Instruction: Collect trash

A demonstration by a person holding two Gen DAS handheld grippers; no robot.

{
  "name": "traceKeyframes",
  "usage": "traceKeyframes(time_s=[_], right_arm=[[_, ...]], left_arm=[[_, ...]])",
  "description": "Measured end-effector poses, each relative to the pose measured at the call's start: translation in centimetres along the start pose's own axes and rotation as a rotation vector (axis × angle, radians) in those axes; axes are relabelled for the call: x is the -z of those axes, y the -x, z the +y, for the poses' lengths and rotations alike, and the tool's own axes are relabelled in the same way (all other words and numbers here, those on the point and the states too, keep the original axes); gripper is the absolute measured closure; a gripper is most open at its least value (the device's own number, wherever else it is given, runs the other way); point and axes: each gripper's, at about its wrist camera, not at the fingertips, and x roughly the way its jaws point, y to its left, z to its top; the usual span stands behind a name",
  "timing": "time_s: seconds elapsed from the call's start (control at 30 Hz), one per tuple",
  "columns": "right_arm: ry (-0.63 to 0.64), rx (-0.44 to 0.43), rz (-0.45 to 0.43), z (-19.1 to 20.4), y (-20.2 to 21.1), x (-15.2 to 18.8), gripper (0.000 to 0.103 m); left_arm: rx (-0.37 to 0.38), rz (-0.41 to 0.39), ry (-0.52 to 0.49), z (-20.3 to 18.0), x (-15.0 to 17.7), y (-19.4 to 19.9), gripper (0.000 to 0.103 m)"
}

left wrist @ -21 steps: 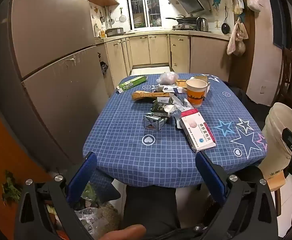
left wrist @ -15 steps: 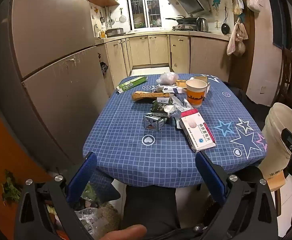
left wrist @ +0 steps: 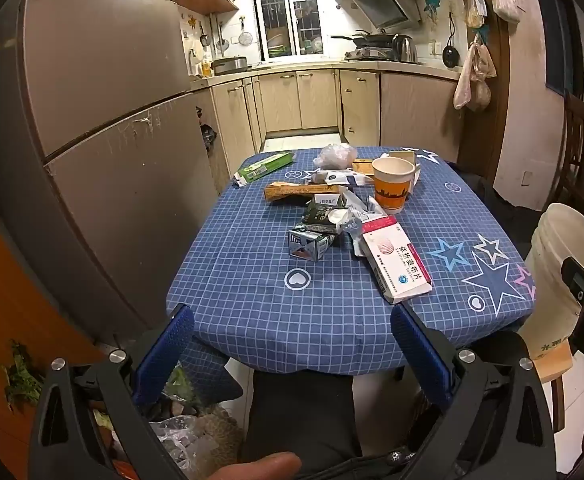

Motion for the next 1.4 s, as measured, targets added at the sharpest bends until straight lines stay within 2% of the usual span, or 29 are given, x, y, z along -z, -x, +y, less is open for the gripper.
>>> traceKeyframes(time_s=[1.4], right_arm=[[0.011,-0.001,0.028,0.3,-0.9,0.4,0.005]], left_arm=[[-0.016,-0.004,-0.012,0.3,0.1,-0.2,0.005]])
